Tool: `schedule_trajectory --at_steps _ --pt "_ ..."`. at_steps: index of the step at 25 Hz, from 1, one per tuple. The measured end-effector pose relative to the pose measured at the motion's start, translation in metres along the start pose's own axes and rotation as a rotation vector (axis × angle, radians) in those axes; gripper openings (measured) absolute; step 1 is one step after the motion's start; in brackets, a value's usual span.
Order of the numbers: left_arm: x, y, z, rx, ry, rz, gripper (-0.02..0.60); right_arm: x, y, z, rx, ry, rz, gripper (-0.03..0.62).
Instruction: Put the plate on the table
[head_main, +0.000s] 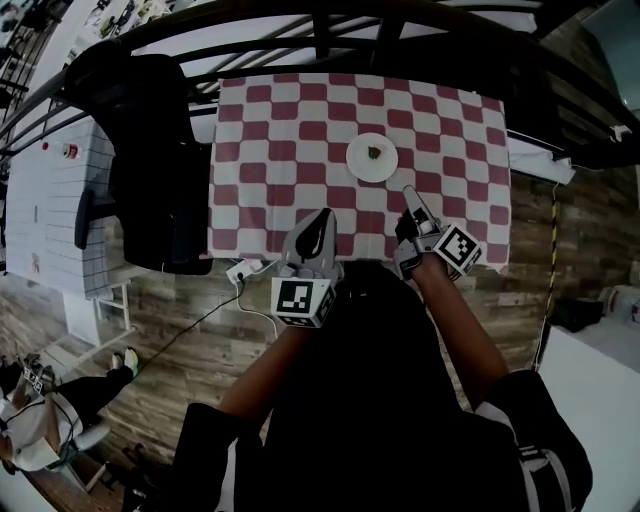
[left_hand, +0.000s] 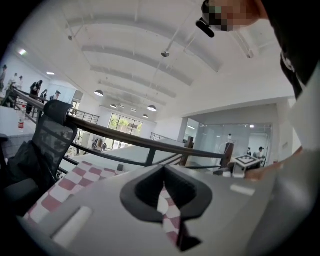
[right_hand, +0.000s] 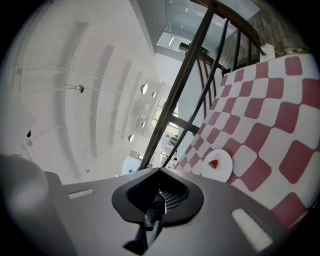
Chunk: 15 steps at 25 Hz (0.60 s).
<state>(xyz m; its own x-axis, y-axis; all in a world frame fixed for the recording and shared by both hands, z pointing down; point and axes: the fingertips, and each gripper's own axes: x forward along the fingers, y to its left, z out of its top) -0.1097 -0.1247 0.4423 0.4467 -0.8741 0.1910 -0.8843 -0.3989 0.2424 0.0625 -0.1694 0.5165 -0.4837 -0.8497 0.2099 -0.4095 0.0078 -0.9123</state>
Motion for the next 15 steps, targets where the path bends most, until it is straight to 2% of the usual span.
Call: schedule_trajectory --at_steps 4,7,11,15 --pt "-0.012 -0.01 0.005 -0.032 -0.016 -0.038 0.007 -0.019 0.042 -0.019 -0.131 0.022 0.075 -0.002" --pt "-0.02 -0.018 0.007 -0.027 -0.031 -0.064 0.008 -0.039 0.067 -0.029 -0.273 0.019 0.076 -0.002" --pt "-0.031 -0.029 0.003 0.043 -0.03 -0.074 0.008 -0.062 0.101 -0.039 -0.478 0.009 0.086 -0.002" --pt "-0.038 -0.046 0.008 0.018 -0.042 -0.092 0.007 -0.077 0.12 -0.04 -0.619 -0.026 0.085 -0.002"
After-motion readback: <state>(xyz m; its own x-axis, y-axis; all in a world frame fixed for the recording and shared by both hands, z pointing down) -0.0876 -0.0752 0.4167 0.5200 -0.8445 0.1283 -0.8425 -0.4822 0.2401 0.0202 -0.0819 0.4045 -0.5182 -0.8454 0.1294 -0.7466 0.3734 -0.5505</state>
